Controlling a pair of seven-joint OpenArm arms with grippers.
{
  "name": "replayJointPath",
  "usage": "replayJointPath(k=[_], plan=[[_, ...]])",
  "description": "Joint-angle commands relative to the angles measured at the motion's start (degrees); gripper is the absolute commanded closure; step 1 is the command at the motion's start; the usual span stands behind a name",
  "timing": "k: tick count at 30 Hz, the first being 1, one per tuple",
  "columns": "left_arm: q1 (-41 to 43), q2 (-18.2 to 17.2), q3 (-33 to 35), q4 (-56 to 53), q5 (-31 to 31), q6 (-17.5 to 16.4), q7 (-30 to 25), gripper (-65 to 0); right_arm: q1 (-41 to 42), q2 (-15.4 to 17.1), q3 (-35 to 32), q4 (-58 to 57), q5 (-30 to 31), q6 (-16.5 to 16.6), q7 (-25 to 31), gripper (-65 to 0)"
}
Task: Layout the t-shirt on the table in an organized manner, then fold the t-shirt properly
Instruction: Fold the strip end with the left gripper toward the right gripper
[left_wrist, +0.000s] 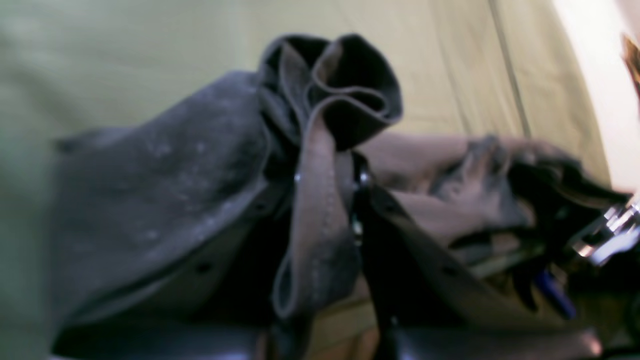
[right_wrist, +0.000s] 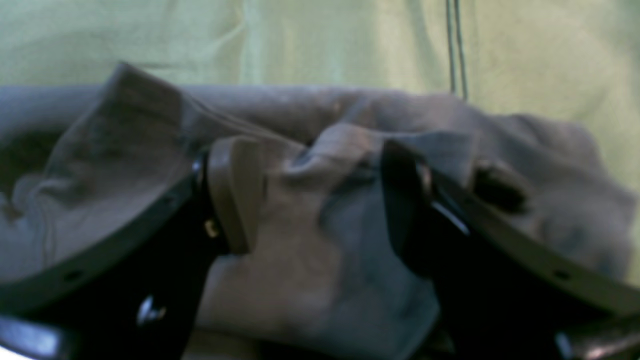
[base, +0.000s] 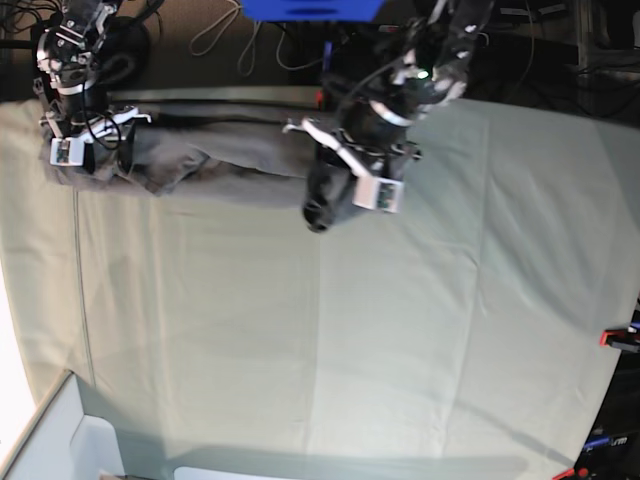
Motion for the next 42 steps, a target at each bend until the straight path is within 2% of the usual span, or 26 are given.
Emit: replayJointPath(k=[1,8,16,19,25,27,29,35,39,42], plan=[[-1.12,0.18,0.92,-0.58,-0.26,0.10,-1.15,0.0,0.11,1.21,0.42,1.72,0.91,-0.01,1.63,-38.1],[-7.27,0.18,10.77,-6.99,-0.26,0.10,-1.24,0.0,0.20,1.39,3.67,4.97,1.09,-0.01,1.63,-38.4],[-12.46,1.77,16.83,-12.09,-0.17,0.10,-0.89,-0.7,-0.07,1.39,3.84,7.88,1.09,-0.01,1.63,-38.4],[-12.81,1.68,17.63,-12.36,-0.52,0.10,-0.89,-8.9,-0.07,1.47,3.93,7.88,1.00,-0.01,1.63,-38.4],[-12.72,1.41,19.12,-11.74,-0.35,-0.25,-1.07,-39.6,0.28,2.26,6.13,7.96,1.00,-0.01,1.63,-38.4],[-12.90,1.15,20.88,-11.48,-0.17,-0.25,-1.15,-46.8,0.28,2.44,7.27,8.05,1.00,-0.01,1.63,-38.4],[-12.90,1.15,21.32,-10.51,-0.17,-0.34,-1.15,-48.6,0.20,2.97,8.42,8.58,1.09,-0.01,1.54,-38.5],[-12.46,0.98,21.41,-7.35,-0.52,-0.43,-1.15,-48.6,-0.24,3.14,9.47,6.03,1.00,-0.01,1.54,-38.5],[-12.28,-0.78,21.23,-3.39,-0.79,-0.25,-1.15,-48.7,-0.24,3.58,9.21,2.86,1.00,-0.01,1.54,-38.5],[-12.28,-3.51,20.00,0.74,-0.79,0.01,-1.24,-48.7,0.11,4.46,9.03,-1.00,1.00,-0.01,1.54,-38.5]])
